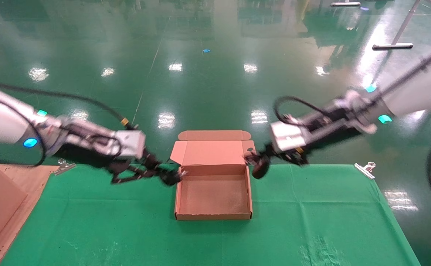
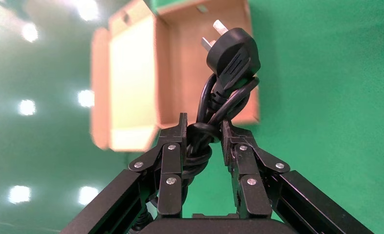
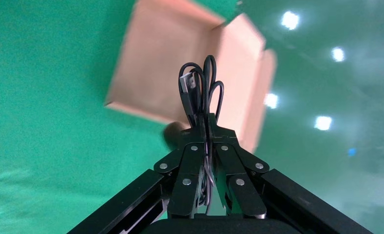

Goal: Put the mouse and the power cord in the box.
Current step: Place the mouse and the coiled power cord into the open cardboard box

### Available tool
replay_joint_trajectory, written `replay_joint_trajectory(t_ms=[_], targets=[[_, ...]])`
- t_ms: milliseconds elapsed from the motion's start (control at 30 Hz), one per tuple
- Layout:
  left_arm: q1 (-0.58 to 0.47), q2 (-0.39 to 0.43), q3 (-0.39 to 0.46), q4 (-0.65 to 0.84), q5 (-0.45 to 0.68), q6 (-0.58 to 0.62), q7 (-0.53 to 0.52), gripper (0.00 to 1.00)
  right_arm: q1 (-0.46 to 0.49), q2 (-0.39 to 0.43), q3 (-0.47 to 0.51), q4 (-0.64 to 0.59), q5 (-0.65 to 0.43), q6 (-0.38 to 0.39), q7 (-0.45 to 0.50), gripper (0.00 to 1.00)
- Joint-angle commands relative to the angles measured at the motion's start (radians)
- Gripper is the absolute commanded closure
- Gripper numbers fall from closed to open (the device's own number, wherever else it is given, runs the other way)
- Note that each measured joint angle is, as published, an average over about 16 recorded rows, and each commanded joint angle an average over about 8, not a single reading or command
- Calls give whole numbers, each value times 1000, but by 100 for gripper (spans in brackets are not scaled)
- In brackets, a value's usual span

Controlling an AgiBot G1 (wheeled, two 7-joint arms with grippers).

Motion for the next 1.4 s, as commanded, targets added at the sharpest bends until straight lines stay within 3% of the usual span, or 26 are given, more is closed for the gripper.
replay_joint_trajectory(t_ms=[33,367,700,933,1167,1400], targets=[[-20,24,-5,-3,-6,-10,-9,100,23,-29,2,17,2,8,25,100],[-78,84,-14,15,-20,-24,1,100,47,-68,0,75,18,21,89,100],[-48,132,-12,19,-18,-73,53,100,58,-59,-6,114,36,15,117,100],[62,163,-22,-34,-39,-286,52,100,61,-41,-4,119,47,3,114,100],[237,174,-19,-177,-96,-563,-75,100,30,-13,-5,119,51,-10,103,100],[369,177,64,-321,-148,-697,-209,100,-10,10,-6,120,50,-10,90,100]])
